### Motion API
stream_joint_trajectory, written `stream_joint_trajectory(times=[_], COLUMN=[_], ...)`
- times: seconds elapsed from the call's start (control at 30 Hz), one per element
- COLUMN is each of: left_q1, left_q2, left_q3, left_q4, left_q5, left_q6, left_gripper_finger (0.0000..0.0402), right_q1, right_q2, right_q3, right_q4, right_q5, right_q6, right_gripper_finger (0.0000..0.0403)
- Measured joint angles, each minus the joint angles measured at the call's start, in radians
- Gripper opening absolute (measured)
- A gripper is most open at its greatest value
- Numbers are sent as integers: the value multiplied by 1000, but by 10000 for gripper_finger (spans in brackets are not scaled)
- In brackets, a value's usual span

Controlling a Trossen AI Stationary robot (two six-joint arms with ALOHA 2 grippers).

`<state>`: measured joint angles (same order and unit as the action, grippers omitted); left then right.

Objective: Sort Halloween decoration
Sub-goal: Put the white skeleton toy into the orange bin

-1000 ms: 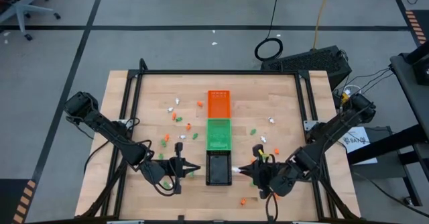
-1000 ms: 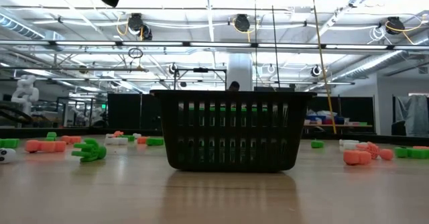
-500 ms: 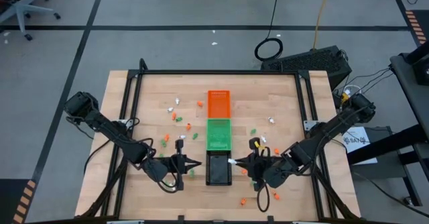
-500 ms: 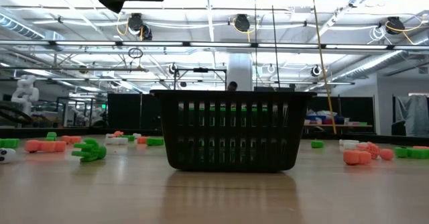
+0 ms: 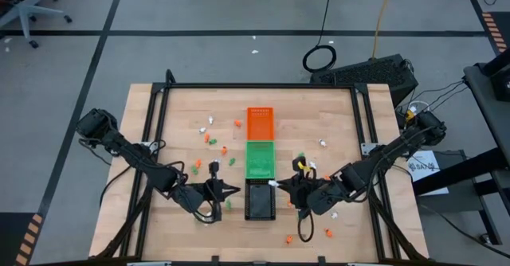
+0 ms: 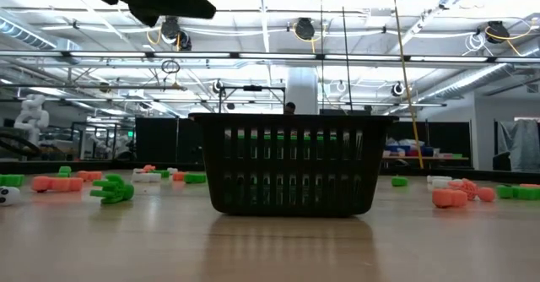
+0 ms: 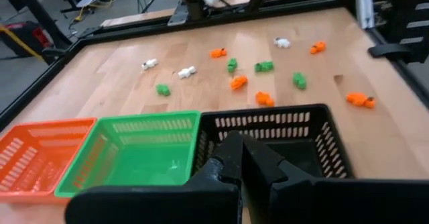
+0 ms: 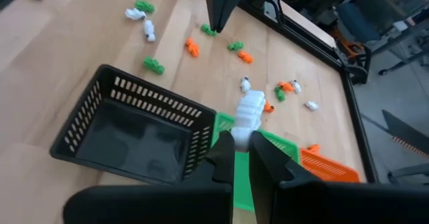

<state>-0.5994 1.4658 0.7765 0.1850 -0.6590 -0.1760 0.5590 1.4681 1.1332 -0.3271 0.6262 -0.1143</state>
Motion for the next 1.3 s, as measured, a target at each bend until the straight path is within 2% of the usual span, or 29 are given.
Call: stream_joint_trajectory(times=[0.53, 0.73, 0.9, 1.1, 1.3], left_q1=[74, 111, 125, 128, 128], left_q2=[0, 0, 0, 0, 0], left_q3=[0, 0, 0, 0, 0], left_q4=[-25, -113, -153, -249, -320], left_q5=[0, 1, 12, 24, 26], left_q6=[-28, -28, -46, -160, -211], left_gripper_finger=[8, 8, 8, 8, 8], right_q1=[-92, -160, -234, -292, -299], right_q2=[0, 0, 0, -1, -1], right_q3=[0, 0, 0, 0, 0], right_q4=[-22, -23, -23, -23, -26], right_q5=[-3, -4, -110, -241, -265], right_q6=[-165, -220, -245, -227, -214], right_gripper_finger=[2, 2, 2, 2, 2])
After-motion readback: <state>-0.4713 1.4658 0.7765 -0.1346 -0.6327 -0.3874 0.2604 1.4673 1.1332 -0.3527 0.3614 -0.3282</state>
